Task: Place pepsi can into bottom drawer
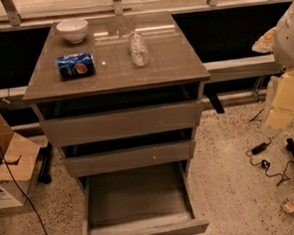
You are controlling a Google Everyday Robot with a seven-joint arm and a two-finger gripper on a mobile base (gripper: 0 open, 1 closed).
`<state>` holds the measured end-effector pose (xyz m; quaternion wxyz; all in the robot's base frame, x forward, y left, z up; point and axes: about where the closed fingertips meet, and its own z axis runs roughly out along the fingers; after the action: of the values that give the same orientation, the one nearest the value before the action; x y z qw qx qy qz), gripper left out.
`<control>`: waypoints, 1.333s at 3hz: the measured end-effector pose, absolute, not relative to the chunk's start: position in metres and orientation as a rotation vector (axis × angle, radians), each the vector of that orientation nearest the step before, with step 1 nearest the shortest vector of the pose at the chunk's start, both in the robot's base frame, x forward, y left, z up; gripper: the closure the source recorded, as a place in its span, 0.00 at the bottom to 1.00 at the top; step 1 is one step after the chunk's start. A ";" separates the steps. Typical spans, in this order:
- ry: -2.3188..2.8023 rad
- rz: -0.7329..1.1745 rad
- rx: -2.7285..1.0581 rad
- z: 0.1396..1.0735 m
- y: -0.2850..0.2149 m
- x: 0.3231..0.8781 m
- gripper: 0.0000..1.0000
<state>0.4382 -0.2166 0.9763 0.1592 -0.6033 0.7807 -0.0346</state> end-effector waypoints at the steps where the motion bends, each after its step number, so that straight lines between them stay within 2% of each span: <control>1: 2.231 -0.099 -1.724 0.976 -0.217 0.438 0.00; 4: 1.947 -0.045 -1.886 0.966 -0.130 0.501 0.00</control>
Offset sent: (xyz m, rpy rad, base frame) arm 0.0325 0.0457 -0.0106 0.0386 -0.0368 0.1361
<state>0.5008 -0.1300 0.9664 0.2135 -0.6797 0.7016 -0.0161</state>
